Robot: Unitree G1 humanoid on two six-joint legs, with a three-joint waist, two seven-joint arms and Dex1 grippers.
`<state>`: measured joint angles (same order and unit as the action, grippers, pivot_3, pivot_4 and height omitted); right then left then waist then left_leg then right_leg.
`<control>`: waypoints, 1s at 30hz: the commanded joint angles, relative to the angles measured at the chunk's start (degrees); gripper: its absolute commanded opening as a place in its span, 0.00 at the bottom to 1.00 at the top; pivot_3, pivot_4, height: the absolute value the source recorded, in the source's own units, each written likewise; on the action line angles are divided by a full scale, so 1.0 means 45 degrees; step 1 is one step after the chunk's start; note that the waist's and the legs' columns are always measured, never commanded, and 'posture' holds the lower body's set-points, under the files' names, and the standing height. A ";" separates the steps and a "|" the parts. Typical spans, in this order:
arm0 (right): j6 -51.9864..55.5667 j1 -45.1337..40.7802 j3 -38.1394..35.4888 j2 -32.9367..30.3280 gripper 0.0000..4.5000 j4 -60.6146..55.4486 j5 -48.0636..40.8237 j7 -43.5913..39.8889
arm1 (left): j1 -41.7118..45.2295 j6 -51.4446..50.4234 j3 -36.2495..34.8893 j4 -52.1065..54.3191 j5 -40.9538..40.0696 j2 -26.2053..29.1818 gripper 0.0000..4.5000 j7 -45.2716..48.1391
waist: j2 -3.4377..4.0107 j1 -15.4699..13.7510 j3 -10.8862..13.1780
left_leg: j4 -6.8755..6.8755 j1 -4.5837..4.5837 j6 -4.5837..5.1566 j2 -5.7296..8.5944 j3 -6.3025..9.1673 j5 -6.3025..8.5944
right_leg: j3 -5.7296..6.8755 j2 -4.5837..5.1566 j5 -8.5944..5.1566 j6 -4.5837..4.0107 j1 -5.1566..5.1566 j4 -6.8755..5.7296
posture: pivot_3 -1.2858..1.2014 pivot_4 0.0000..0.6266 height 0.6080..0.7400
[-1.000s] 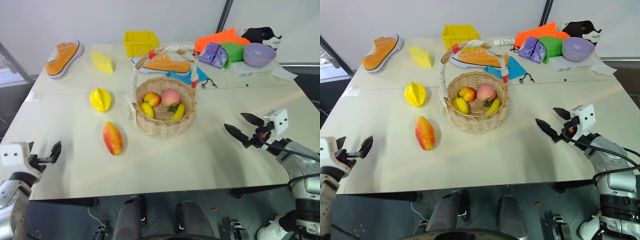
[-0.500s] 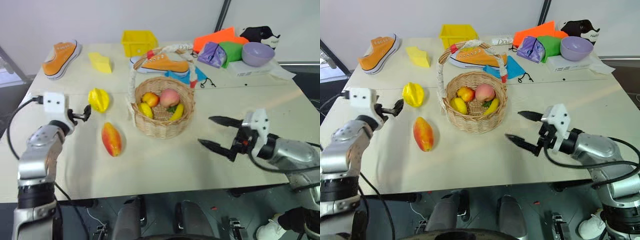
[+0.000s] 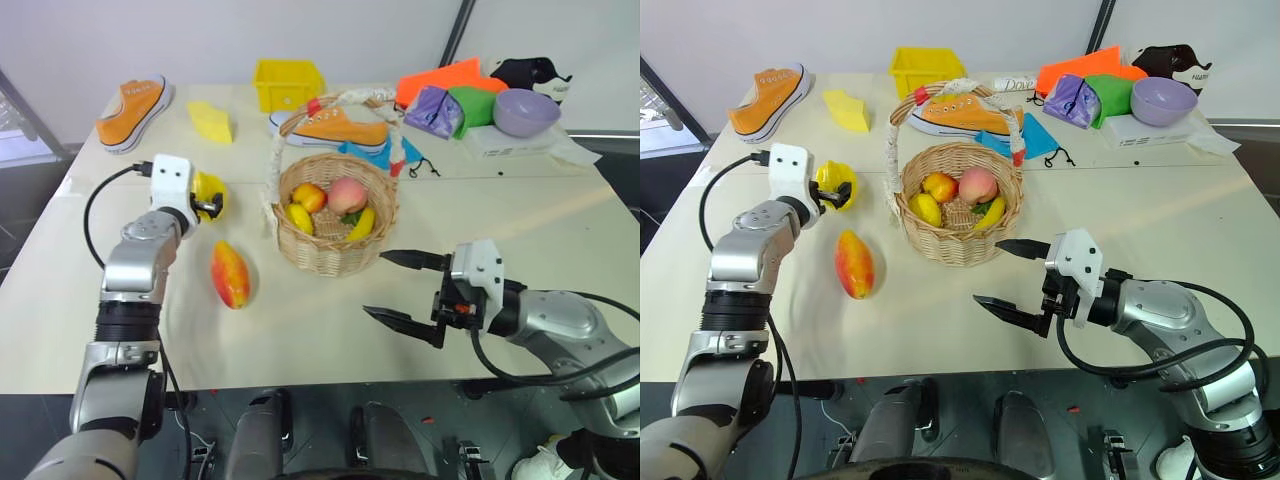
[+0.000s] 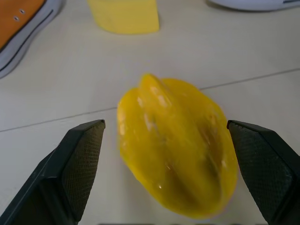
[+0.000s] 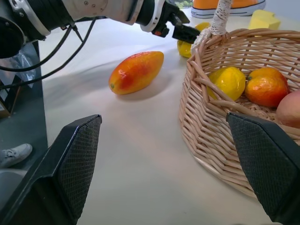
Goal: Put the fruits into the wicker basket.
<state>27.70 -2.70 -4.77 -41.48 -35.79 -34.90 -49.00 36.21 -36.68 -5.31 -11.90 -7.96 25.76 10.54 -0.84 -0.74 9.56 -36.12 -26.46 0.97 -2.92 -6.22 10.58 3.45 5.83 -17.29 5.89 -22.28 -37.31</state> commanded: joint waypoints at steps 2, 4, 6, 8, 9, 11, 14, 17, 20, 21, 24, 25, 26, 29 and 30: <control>-0.0625 0.0033 -0.0076 0.0154 1.00 -0.0060 0.0211 -0.0016 | 0.0320 -0.0184 -0.0215 -0.0012 0.0341 0.0028 0.50 -0.0401 | -0.0003 0.0003 0.0001 | -0.0007 0.0001 0.0000 0.0000 0.0000 0.0000 | 0.0000 0.0000 0.0008 0.0014 0.0004 -0.0002 | 0.52 0.24 0.95; -0.0740 0.0095 -0.0034 0.0182 1.00 -0.0029 0.0311 -0.0023 | 0.0328 -0.0024 -0.0293 -0.0072 0.0448 0.0083 0.27 -0.0539 | -0.0003 0.0003 0.0000 | -0.0009 0.0003 0.0001 0.0000 0.0000 0.0000 | 0.0000 -0.0001 0.0011 0.0019 0.0005 -0.0005 | 0.52 0.24 0.95; -0.0841 0.0121 0.0011 0.0166 1.00 -0.0002 0.0408 -0.0027 | 0.0338 0.0014 -0.0375 -0.0063 0.0545 0.0185 0.05 -0.0638 | -0.0003 0.0003 0.0000 | -0.0009 0.0006 0.0000 0.0000 0.0001 0.0000 | 0.0000 -0.0001 0.0011 0.0020 0.0007 -0.0006 | 0.52 0.24 0.95; -0.0893 0.0095 0.0038 0.0169 1.00 0.0045 0.0462 -0.0019 | 0.0278 0.0094 -0.0397 0.0002 0.0714 0.0370 0.01 -0.0690 | -0.0004 0.0006 0.0000 | -0.0009 0.0005 0.0000 -0.0001 0.0000 0.0000 | -0.0001 -0.0001 0.0011 0.0020 0.0005 -0.0006 | 0.52 0.24 0.95; -0.0915 0.0062 0.0050 0.0172 1.00 0.0085 0.0505 -0.0014 | 0.0166 0.0300 -0.0593 0.0143 0.0752 0.0462 0.01 -0.0806 | -0.0004 0.0008 0.0000 | -0.0008 0.0004 0.0000 -0.0001 0.0000 0.0000 | -0.0001 -0.0001 0.0011 0.0020 0.0004 -0.0007 | 0.52 0.24 0.95; -0.0959 0.0029 0.0049 0.0149 1.00 0.0147 0.0575 -0.0018 | -0.0225 0.0989 -0.1347 0.0651 0.0632 0.0594 0.01 -0.1097 | -0.0004 0.0043 0.0001 | -0.0008 0.0005 0.0000 -0.0002 0.0000 0.0000 | -0.0002 -0.0002 0.0011 0.0020 0.0001 -0.0008 | 0.52 0.24 0.95; -0.1058 0.0062 -0.0060 0.0083 1.00 0.0301 0.0684 -0.0063 | -0.1390 0.2092 -0.3388 0.2674 -0.1126 0.0613 0.01 -0.0025 | -0.0011 0.0085 0.0005 | -0.0001 0.0003 -0.0001 -0.0010 0.0000 -0.0001 | -0.0005 -0.0002 0.0012 0.0021 -0.0005 -0.0009 | 0.52 0.24 0.95; -0.1169 -0.0021 -0.0177 0.0001 1.00 0.0632 0.0761 -0.0187 | -0.3261 0.2268 -0.4839 0.5145 -0.3321 0.1369 0.01 0.2661 | -0.0015 0.0098 0.0007 | 0.0005 0.0003 -0.0007 -0.0016 0.0003 -0.0003 | -0.0004 0.0007 0.0011 0.0020 -0.0005 -0.0008 | 0.52 0.24 0.95; -0.1252 -0.0270 -0.0323 -0.0061 1.00 0.1166 0.0731 -0.0376 | -0.4991 0.0680 -0.6042 0.7314 -0.6313 0.2450 0.01 0.4997 | -0.0014 0.0127 0.0006 | 0.0005 0.0010 -0.0015 -0.0018 0.0002 0.0000 | -0.0007 0.0025 0.0009 0.0011 0.0001 -0.0005 | 0.52 0.24 0.95; -0.1284 -0.0431 -0.0371 -0.0070 1.00 0.1446 0.0736 -0.0430 | -0.5605 0.0026 -0.6209 0.8125 -0.7317 0.3018 0.01 0.5812 | -0.0014 0.0095 0.0006 | 0.0002 0.0014 -0.0027 -0.0018 0.0007 0.0007 | -0.0006 0.0036 -0.0003 -0.0011 0.0004 -0.0004 | 0.52 0.24 0.95; -0.1374 -0.0869 -0.0438 -0.0065 1.00 0.2111 0.0764 -0.0549 | -0.6341 -0.1322 -0.5895 0.9833 -0.9280 0.4223 0.01 0.6784 | -0.0012 0.0007 0.0005 | -0.0006 0.0030 -0.0047 -0.0011 0.0014 0.0022 | -0.0009 0.0060 -0.0019 -0.0050 -0.0013 0.0024 | 0.52 0.24 0.95; -0.1412 -0.0973 -0.0446 -0.0074 1.00 0.2279 0.0795 -0.0588 | -0.6172 -0.1583 -0.5578 1.0102 -0.9660 0.4368 0.01 0.6654 | -0.0010 -0.0016 0.0005 | 0.0001 0.0030 -0.0049 0.0000 0.0014 0.0024 | -0.0008 0.0075 -0.0017 -0.0056 -0.0010 0.0039 | 0.52 0.24 0.95; -0.1484 -0.1068 -0.0472 -0.0108 1.00 0.2489 0.0862 -0.0636 | -0.5807 -0.1850 -0.4923 1.0447 -0.9909 0.4486 0.01 0.6538 | -0.0009 -0.0043 0.0004 | 0.0007 0.0027 -0.0048 0.0012 0.0013 0.0025 | -0.0001 0.0095 -0.0017 -0.0057 -0.0011 0.0040 | 0.52 0.24 0.95; -0.1672 -0.1207 -0.0680 -0.0259 1.00 0.2960 0.1042 -0.0759 | -0.4170 -0.2458 -0.2550 1.0933 -0.9708 0.4370 0.01 0.5894 | -0.0009 -0.0028 0.0003 | 0.0011 0.0025 -0.0045 0.0033 0.0011 0.0025 | 0.0005 0.0120 -0.0017 -0.0058 -0.0001 0.0044 | 0.52 0.24 0.95; -0.1698 -0.1242 -0.0776 -0.0302 1.00 0.3062 0.1067 -0.0782 | -0.3233 -0.2527 -0.1479 1.0766 -0.9122 0.4034 0.01 0.5471 | -0.0009 -0.0036 0.0004 | 0.0009 0.0026 -0.0041 0.0036 0.0011 0.0023 | 0.0004 0.0120 -0.0016 -0.0057 0.0012 0.0044 | 0.52 0.24 0.95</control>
<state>21.33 -7.43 -6.10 -41.82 -21.95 -30.17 -52.15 17.49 -47.53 -17.56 35.41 -51.14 44.93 37.73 -0.88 -0.90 9.58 -36.10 -26.35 0.80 -2.74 -6.18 10.67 3.48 6.35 -17.36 5.64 -22.19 -37.11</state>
